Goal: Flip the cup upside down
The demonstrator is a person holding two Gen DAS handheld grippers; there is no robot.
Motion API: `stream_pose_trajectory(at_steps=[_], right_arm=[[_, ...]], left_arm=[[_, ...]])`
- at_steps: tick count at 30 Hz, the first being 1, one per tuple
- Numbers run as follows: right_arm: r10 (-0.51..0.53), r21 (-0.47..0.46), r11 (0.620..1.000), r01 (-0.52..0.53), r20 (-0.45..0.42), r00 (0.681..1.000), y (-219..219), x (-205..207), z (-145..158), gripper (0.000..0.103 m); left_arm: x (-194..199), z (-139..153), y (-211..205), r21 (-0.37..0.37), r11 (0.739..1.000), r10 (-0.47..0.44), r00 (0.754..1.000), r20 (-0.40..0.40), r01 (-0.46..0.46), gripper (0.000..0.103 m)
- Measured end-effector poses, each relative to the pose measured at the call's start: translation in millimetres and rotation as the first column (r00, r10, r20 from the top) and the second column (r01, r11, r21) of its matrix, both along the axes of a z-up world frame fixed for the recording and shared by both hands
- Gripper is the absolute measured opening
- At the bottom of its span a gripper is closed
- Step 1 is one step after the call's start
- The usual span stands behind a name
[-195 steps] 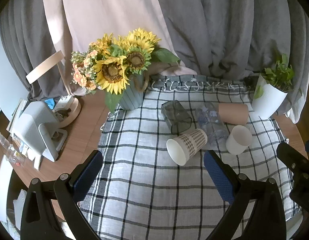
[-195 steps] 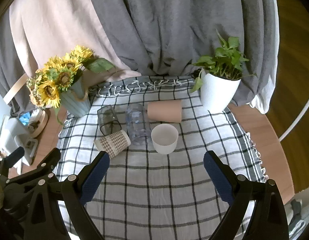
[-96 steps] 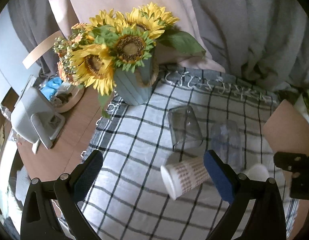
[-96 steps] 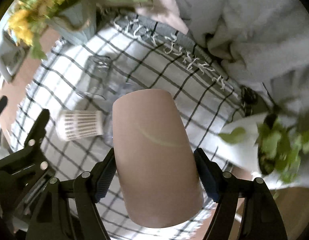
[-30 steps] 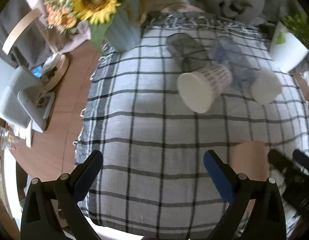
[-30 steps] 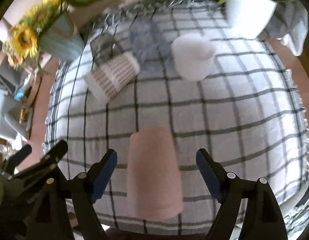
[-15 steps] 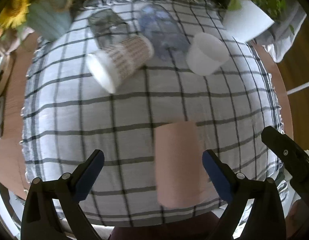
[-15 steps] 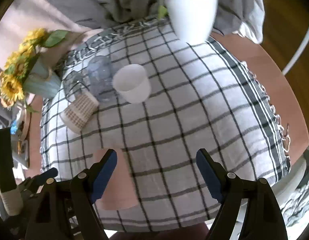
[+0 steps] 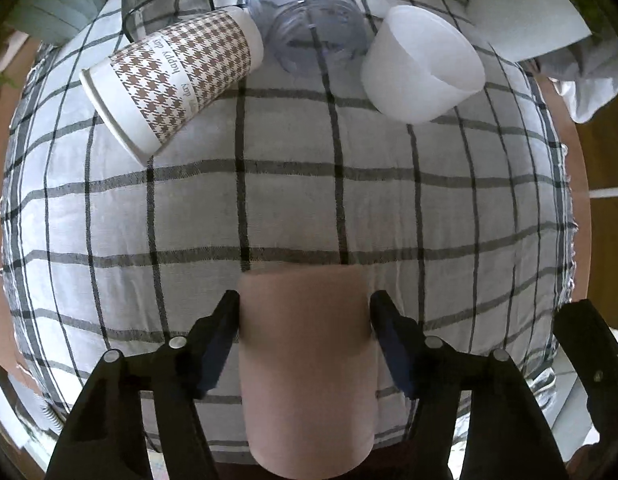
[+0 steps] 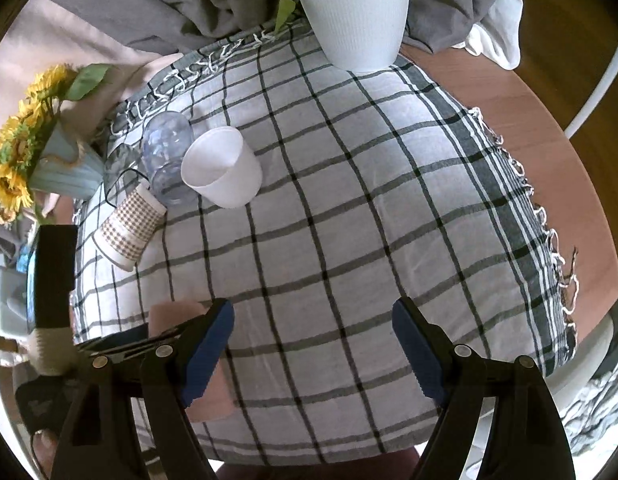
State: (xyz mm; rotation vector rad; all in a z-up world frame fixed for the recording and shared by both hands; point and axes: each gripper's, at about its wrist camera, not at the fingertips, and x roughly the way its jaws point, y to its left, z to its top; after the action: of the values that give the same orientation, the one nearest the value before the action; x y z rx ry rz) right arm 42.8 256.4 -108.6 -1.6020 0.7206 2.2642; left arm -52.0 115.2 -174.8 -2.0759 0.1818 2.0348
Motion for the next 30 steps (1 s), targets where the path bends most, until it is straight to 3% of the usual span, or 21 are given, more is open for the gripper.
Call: stream_pose_trajectory(at_steps=[5, 18, 30], right_arm=[[0.032, -0.002, 0.999, -0.032, 0.000, 1.000, 3, -2, -2, 0.081], [0.056, -0.011, 0.998, -0.057, -0.054, 0.997, 11, -10, 11, 0.081], [0.076, 0.014, 0.997, -0.076, -0.047, 0.996, 9, -9, 12, 0.081]], left_arm=[[1, 10, 2, 0.005, 1.000, 0.030, 0.999, -0.027, -0.029, 0.064], [-10, 63, 4, 0.005, 1.000, 0.022, 0.971, -0.239, -0.022, 0.063], [5, 66, 14, 0.039, 0.998, -0.035, 0.944, -0.327, 0.050, 0.063]])
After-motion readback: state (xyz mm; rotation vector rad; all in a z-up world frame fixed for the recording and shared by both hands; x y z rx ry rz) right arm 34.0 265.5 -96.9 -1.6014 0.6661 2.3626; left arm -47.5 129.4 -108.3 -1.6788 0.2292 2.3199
